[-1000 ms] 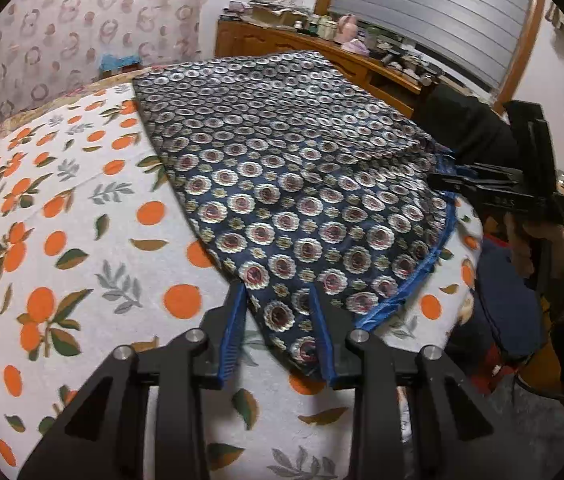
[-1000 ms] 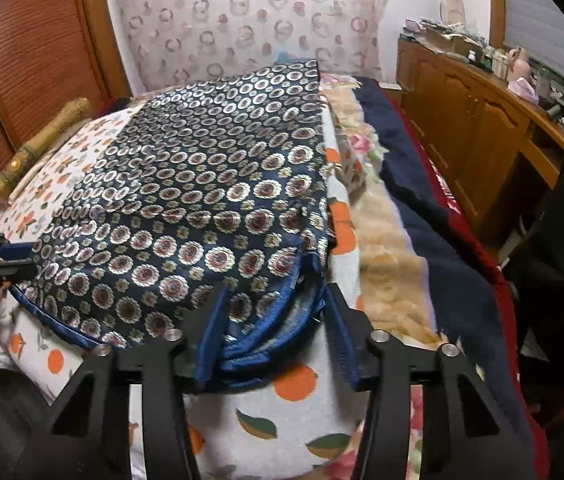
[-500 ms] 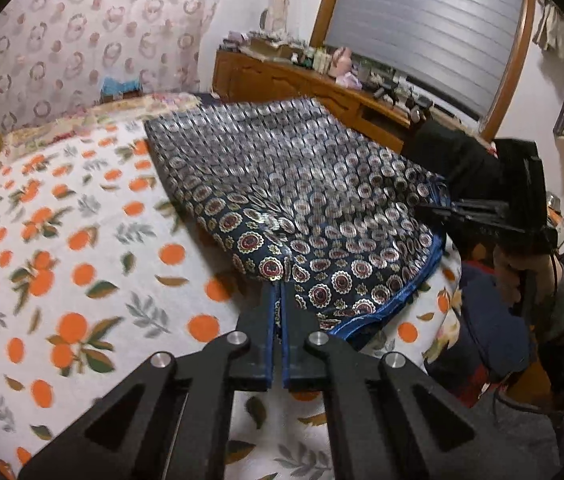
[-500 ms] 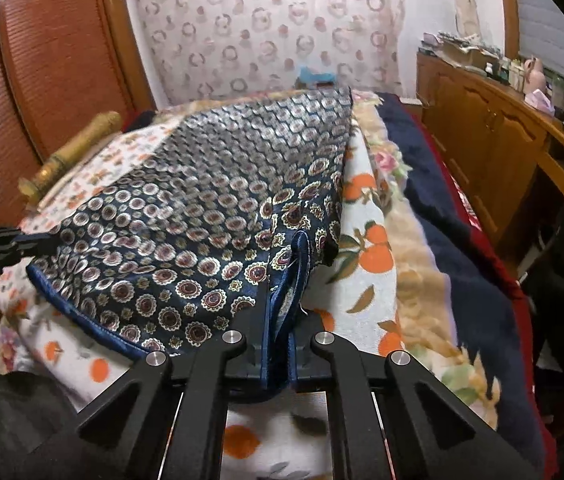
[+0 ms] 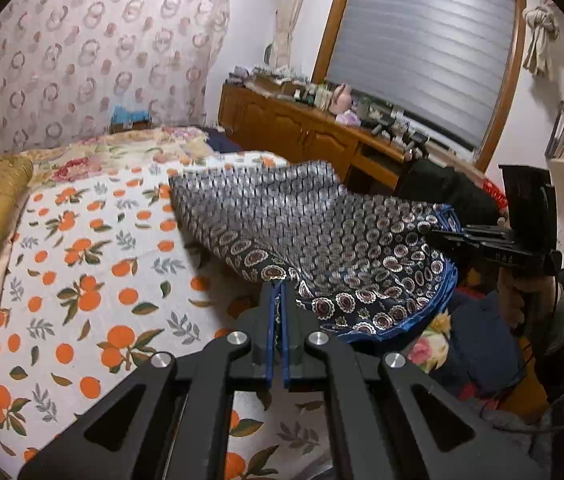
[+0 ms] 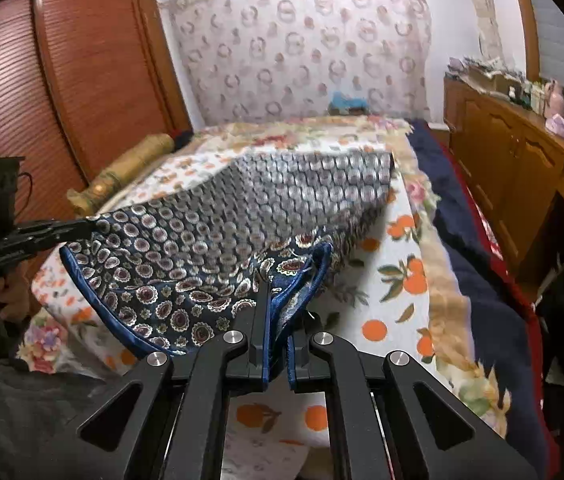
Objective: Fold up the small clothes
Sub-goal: 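Lift the hem with both grippers and fold it over the pajama top, then open both grippers and regrip the folded bundle's piped edge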
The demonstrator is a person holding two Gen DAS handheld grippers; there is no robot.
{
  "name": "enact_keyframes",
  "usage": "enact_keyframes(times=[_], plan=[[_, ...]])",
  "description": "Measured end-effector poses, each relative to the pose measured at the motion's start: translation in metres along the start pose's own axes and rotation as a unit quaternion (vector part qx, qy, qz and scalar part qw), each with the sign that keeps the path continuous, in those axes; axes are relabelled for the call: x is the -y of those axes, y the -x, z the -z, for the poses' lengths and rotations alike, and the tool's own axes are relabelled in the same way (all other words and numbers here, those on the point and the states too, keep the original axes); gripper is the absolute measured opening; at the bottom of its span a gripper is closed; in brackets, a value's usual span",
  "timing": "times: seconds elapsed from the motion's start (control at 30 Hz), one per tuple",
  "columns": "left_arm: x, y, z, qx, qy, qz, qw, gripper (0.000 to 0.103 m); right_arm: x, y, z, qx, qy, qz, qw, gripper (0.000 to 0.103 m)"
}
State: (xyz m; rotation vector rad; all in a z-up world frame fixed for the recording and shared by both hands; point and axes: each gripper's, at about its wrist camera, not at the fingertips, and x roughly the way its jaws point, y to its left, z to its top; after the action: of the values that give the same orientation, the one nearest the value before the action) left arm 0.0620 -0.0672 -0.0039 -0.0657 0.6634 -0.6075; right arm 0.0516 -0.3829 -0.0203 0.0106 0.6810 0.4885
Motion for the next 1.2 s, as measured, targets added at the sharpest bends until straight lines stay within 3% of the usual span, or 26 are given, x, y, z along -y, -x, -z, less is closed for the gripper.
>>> enact_keyframes(times=[0.13, 0.5, 1.2], plan=[[-0.005, -0.001, -0.017, 0.017, -0.006, -0.008, 0.9998, 0.000, -0.002, 0.008, -0.017, 0.027, 0.008, 0.004, 1.000, 0.003], [-0.034, -0.049, -0.068, 0.029, 0.001, -0.036, 0.9989, 0.000, 0.030, -0.025, -0.075, 0.077, 0.000, 0.024, 0.997, 0.003], [-0.089, -0.142, -0.102, -0.031, 0.024, -0.057, 0.9976, 0.000, 0.091, -0.117, -0.100, 0.026, -0.031, 0.027, 0.999, 0.003]])
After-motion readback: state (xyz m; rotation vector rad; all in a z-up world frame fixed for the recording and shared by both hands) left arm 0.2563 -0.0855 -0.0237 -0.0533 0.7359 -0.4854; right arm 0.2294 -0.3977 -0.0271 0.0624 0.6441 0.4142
